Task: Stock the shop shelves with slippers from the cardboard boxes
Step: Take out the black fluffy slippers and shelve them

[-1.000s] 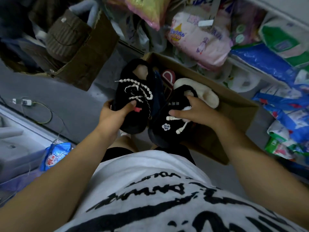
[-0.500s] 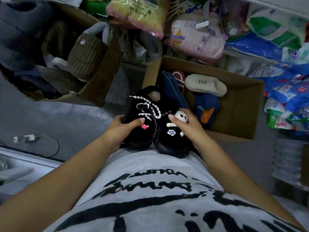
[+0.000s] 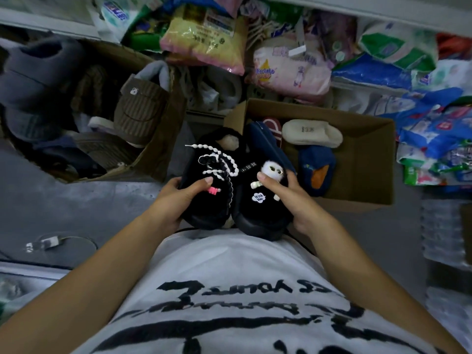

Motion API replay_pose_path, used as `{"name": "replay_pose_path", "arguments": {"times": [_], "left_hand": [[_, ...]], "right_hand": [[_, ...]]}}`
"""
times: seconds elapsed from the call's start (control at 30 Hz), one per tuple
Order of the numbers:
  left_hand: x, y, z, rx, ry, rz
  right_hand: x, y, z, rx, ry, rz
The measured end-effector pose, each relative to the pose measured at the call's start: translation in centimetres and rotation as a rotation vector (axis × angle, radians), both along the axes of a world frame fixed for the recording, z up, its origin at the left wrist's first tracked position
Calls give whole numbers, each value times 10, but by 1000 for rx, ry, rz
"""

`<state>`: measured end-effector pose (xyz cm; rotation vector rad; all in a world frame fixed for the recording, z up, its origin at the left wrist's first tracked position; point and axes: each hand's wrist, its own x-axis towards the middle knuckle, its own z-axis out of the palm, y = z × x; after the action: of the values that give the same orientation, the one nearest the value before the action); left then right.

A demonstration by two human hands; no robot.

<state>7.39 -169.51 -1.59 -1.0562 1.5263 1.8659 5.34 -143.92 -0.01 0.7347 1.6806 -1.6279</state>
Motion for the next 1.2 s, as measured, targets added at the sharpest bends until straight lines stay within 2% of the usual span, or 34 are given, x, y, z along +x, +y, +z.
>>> {"name": "replay_pose_path", "arguments": {"times": [0.2, 0.37, 0.5, 0.67, 0.8, 0.97, 1.1, 1.2], "left_hand": [[-27, -23, 24, -8, 127, 135], [-31, -50, 55, -30, 212, 298], [-31, -100, 71, -93, 243, 390], [-31, -183, 84, -112, 298, 384], [-38, -263, 94, -133, 306, 309], [-49, -360, 117, -181, 341, 257], [-69, -407, 131, -172, 377, 196], [-91, -419, 143, -186, 447, 205]], "right_hand": [[-70, -22, 22, -40, 134, 221], [-107, -65, 42, -127, 258, 284], [-116, -119, 54, -118, 370, 332], [-118, -207, 64, -124, 386, 340], [-108, -284, 67, -133, 388, 241], [-99, -377, 65, -235, 411, 137], [-112, -416, 82, -207, 489, 100], [-133, -428, 105, -188, 616, 114]]}}
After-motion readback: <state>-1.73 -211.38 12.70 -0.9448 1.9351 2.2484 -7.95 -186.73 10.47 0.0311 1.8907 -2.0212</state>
